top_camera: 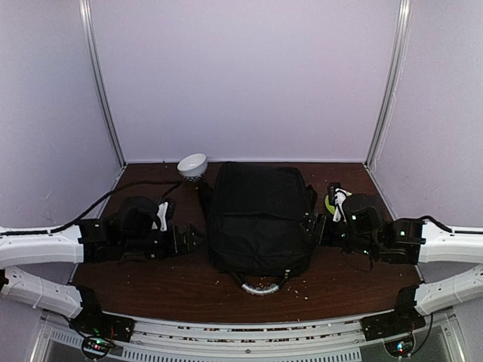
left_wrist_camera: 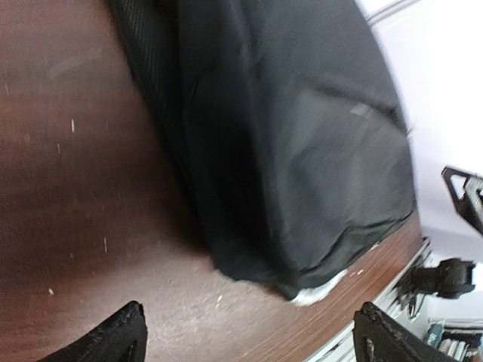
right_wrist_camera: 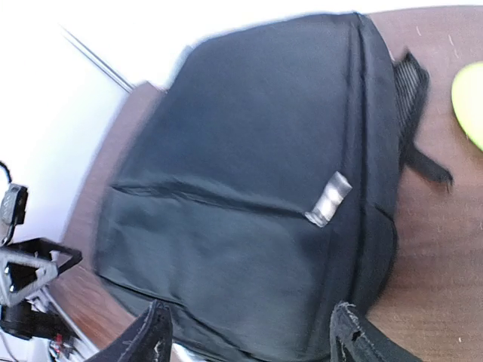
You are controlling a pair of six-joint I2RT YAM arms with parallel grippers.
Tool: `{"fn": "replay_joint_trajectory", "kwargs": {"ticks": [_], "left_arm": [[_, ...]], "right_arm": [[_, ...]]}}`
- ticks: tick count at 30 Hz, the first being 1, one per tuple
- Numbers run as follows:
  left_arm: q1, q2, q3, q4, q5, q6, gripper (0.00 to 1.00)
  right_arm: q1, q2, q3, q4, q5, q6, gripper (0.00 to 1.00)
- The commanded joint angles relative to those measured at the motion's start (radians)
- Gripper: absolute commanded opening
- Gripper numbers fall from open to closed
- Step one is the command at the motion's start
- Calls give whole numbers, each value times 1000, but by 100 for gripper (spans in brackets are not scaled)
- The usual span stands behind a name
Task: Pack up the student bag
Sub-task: Zip the student bag at the center of the board.
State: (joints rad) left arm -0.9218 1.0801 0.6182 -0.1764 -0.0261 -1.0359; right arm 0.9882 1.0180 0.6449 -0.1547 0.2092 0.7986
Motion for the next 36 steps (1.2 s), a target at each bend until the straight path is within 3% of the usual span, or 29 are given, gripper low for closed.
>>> {"fn": "replay_joint_trajectory", "kwargs": {"ticks": [1, 5, 10, 13, 19, 23, 29, 32, 36], "left_arm": [[-33, 79, -65, 206, 14, -45, 96], [-34, 167, -15, 231, 51, -15, 87], [-24, 174, 24, 111, -25, -28, 78], [-22, 101, -6, 43, -93, -49, 75], [-22, -149, -85, -143, -271, -116, 78], [-18, -335, -143, -231, -336, -140, 84], [6, -441, -182, -232, -342, -99, 85], [95, -394, -207, -151, -242, -62, 86], [277, -256, -270, 131, 24, -102, 81]], "right_arm": [[-15, 58, -65, 2, 10, 78, 71], [-14, 123, -75, 87, 8, 158, 64], [32, 250, -29, 226, -39, 218, 50], [83, 388, 76, 278, -64, 212, 49], [149, 628, 321, 414, -338, 71, 55], [201, 564, 399, 246, -253, -61, 64], [140, 301, 177, 203, -49, -23, 68], [80, 234, 34, 246, -30, 72, 68], [42, 227, -52, 345, -35, 146, 66]]}}
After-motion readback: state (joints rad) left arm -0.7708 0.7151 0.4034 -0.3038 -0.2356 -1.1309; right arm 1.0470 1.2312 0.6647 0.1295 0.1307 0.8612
